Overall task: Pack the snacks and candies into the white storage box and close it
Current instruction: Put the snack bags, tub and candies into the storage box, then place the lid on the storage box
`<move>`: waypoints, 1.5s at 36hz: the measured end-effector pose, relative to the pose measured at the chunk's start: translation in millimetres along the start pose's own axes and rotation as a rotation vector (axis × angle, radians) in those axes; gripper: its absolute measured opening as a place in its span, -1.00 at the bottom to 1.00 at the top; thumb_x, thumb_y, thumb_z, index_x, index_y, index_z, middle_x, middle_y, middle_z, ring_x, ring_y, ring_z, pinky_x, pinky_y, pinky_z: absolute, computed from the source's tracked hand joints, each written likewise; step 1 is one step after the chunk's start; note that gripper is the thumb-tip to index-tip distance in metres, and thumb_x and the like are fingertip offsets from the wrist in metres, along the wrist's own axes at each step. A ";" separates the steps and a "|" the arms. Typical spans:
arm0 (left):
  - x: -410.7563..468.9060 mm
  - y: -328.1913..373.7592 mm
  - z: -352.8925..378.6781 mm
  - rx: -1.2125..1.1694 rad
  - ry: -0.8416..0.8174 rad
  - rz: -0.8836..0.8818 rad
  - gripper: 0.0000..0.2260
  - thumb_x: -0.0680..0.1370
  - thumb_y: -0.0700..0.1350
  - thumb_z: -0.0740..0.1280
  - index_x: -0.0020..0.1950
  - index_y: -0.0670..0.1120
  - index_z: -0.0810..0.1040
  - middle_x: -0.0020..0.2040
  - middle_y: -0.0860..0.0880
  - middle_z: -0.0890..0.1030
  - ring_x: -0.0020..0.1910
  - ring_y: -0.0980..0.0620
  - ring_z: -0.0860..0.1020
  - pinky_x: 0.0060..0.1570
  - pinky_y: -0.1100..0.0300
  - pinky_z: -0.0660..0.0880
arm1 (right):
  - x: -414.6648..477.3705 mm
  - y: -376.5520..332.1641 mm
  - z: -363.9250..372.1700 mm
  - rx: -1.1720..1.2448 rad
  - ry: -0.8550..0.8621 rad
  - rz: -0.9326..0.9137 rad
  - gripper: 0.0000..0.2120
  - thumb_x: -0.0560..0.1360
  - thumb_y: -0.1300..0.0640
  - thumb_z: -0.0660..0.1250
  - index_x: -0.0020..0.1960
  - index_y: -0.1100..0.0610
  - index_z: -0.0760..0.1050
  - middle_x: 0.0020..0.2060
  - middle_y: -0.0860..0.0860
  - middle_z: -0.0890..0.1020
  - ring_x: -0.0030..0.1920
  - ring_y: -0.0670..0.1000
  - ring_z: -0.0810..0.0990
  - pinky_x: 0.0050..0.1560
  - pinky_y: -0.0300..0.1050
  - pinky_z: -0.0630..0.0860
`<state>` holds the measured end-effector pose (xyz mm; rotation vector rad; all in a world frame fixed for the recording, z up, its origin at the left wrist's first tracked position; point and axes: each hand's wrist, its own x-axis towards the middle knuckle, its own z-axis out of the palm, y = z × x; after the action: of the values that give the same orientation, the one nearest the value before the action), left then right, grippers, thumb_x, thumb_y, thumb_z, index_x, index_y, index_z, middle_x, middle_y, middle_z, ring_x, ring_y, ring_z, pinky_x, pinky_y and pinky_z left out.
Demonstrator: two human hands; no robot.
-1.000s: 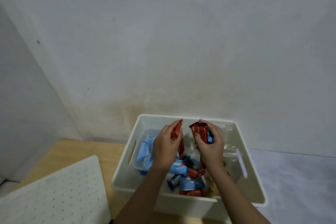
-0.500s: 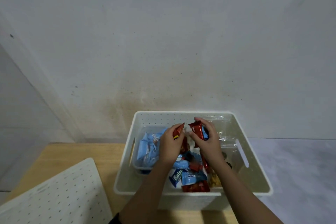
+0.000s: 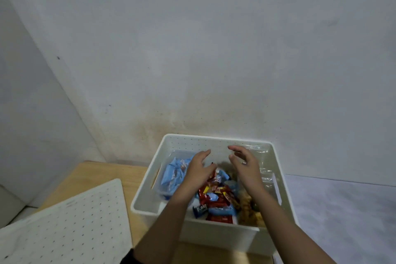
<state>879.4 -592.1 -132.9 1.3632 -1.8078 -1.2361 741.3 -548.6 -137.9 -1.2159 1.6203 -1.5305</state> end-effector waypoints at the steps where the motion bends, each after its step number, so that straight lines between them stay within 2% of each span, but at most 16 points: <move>1: -3.4 2.9 -1.5 0.015 0.017 0.008 -0.56 0.55 -0.12 0.30 0.42 -0.02 0.32 0.46 -0.01 0.28 0.41 0.02 0.28 0.24 0.30 0.20 | 0.0 -2.8 -0.8 -0.002 -0.015 -0.008 -0.74 0.51 0.24 0.29 0.02 -0.13 0.50 0.19 -0.02 0.54 0.23 0.00 0.46 0.17 -0.10 0.43; 5: -23.2 9.2 -16.7 0.044 0.118 0.030 -0.61 0.55 -0.16 0.29 0.38 -0.02 0.38 0.44 -0.03 0.32 0.41 0.02 0.29 0.38 0.18 0.20 | -3.1 -13.9 2.3 -0.020 -0.092 -0.051 -0.74 0.51 0.28 0.29 0.05 -0.06 0.52 0.17 0.01 0.55 0.22 0.01 0.47 0.18 -0.11 0.43; 10: -52.3 4.8 -63.2 0.108 0.287 0.018 -0.61 0.53 -0.23 0.30 0.36 -0.08 0.41 0.41 -0.06 0.37 0.38 0.00 0.33 0.34 0.23 0.23 | -15.4 -35.0 30.1 -0.064 -0.243 -0.100 -0.73 0.51 0.30 0.28 0.06 -0.04 0.50 0.13 -0.01 0.53 0.21 0.00 0.45 0.15 -0.12 0.41; 13: -72.1 -8.3 -103.7 0.159 0.398 0.011 -0.60 0.53 -0.21 0.30 0.36 -0.11 0.40 0.38 -0.05 0.40 0.35 0.00 0.37 0.28 0.27 0.25 | -23.1 -51.6 61.0 -0.122 -0.324 -0.160 -0.71 0.49 0.32 0.29 0.11 0.01 0.50 0.11 -0.02 0.52 0.20 0.01 0.46 0.10 -0.19 0.37; 17: -99.3 -42.5 -164.3 0.253 0.491 -0.038 -0.60 0.56 -0.14 0.27 0.39 -0.07 0.37 0.42 -0.05 0.36 0.41 0.00 0.29 0.38 0.15 0.22 | -41.4 -70.0 117.6 -0.265 -0.461 -0.215 -0.67 0.51 0.27 0.29 0.24 0.06 0.46 0.23 0.03 0.48 0.21 -0.03 0.43 0.19 -0.27 0.28; 21: -129.5 -94.0 -226.0 0.380 0.564 -0.124 -0.58 0.57 -0.09 0.24 0.44 -0.08 0.32 0.46 -0.06 0.30 0.46 0.00 0.20 0.40 0.12 0.17 | -68.9 -74.8 182.1 -0.407 -0.575 -0.308 -0.61 0.51 0.21 0.30 0.33 0.06 0.39 0.28 0.06 0.42 0.30 0.04 0.38 0.25 -0.29 0.21; 24: -156.8 -141.7 -264.0 0.478 0.590 -0.214 -0.57 0.59 -0.05 0.19 0.46 -0.08 0.27 0.49 -0.05 0.25 0.48 0.00 0.15 0.41 0.07 0.18 | -91.3 -66.5 230.8 -0.495 -0.640 -0.312 -0.56 0.52 0.17 0.28 0.38 0.04 0.33 0.33 0.04 0.37 0.34 0.04 0.35 0.33 -0.21 0.22; 27: -186.4 -193.1 -295.0 0.563 0.624 -0.347 -0.55 0.60 0.01 0.15 0.48 -0.07 0.24 0.51 -0.06 0.20 0.49 -0.02 0.13 0.42 0.03 0.18 | -112.4 -47.3 275.1 -0.595 -0.706 -0.313 -0.54 0.54 0.11 0.23 0.42 0.02 0.26 0.37 0.03 0.31 0.37 0.02 0.29 0.30 -0.17 0.25; 32: -231.0 -277.6 -327.0 0.689 0.570 -0.502 -0.45 0.57 0.13 0.11 0.49 -0.11 0.18 0.51 -0.15 0.18 0.49 -0.11 0.14 0.44 0.01 0.16 | -139.3 -6.0 323.0 -0.760 -0.725 -0.198 -0.42 0.52 0.00 0.27 0.48 0.03 0.15 0.46 0.06 0.18 0.45 0.06 0.17 0.31 -0.05 0.31; 35: -253.6 -314.1 -335.1 0.746 0.536 -0.574 -0.37 0.54 0.20 0.16 0.50 -0.10 0.13 0.52 -0.18 0.13 0.50 -0.16 0.08 0.44 -0.06 0.15 | -154.5 22.1 330.9 -0.863 -0.722 -0.073 -0.26 0.48 -0.16 0.28 0.52 0.04 0.01 0.51 0.10 0.03 0.51 0.10 0.00 0.42 0.00 0.17; 39: -268.7 -343.8 -339.7 0.729 0.459 -0.682 -0.16 0.45 0.39 0.10 0.53 -0.07 -0.11 0.55 -0.16 -0.12 0.52 -0.16 -0.14 0.47 -0.08 -0.07 | -160.0 52.9 330.6 -1.051 -0.705 0.036 0.00 0.36 -0.43 0.18 0.53 0.07 -0.20 0.52 0.16 -0.13 0.52 0.17 -0.17 0.49 0.10 -0.06; 41: -271.5 -351.3 -342.0 0.669 0.458 -0.702 -0.05 0.38 0.44 0.13 0.53 -0.07 -0.18 0.54 -0.18 -0.14 0.52 -0.19 -0.15 0.47 -0.09 -0.05 | -158.4 62.0 327.7 -1.074 -0.682 0.066 0.08 0.27 -0.50 0.19 0.51 0.08 -0.16 0.51 0.18 -0.05 0.51 0.21 -0.10 0.49 0.16 0.04; 44: -274.4 -367.5 -346.5 0.489 0.453 -0.744 0.07 0.26 0.49 0.22 0.51 -0.01 -0.24 0.55 -0.14 -0.13 0.52 -0.17 -0.11 0.44 -0.14 0.10 | -158.4 68.4 332.4 -1.042 -0.639 0.127 0.10 0.13 -0.53 0.29 0.42 0.11 0.04 0.41 0.18 0.21 0.43 0.21 0.18 0.37 0.17 0.28; 47: -273.3 -373.2 -345.1 0.283 0.489 -0.686 0.10 0.19 0.46 0.33 0.50 0.06 -0.19 0.53 -0.08 0.02 0.49 -0.14 0.08 0.35 -0.19 0.30 | -157.9 65.6 334.6 -1.035 -0.591 0.076 -0.09 0.11 -0.41 0.44 0.20 0.11 0.19 0.20 0.13 0.40 0.23 0.14 0.39 0.14 0.05 0.44; 50: -271.2 -373.3 -344.7 0.226 0.549 -0.651 0.09 0.17 0.42 0.39 0.49 0.06 -0.11 0.48 -0.07 0.13 0.44 -0.12 0.21 0.27 -0.16 0.40 | -158.1 62.2 338.1 -1.015 -0.589 0.061 -0.20 0.10 -0.33 0.50 0.08 0.06 0.20 0.13 0.11 0.45 0.15 0.13 0.42 0.01 0.01 0.44; 54: -269.1 -374.0 -343.7 0.220 0.584 -0.635 0.04 0.21 0.31 0.47 0.49 0.01 -0.03 0.44 -0.10 0.20 0.38 -0.12 0.28 0.20 -0.12 0.43 | -159.4 57.9 342.7 -0.953 -0.590 0.151 -0.11 0.12 -0.19 0.58 0.23 0.15 0.22 0.28 0.20 0.37 0.28 0.22 0.31 0.20 0.11 0.39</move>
<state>1417.7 -478.3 -299.6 2.2508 -1.1534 -0.7794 1097.9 -557.4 -275.7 -1.7302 1.9658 -0.1680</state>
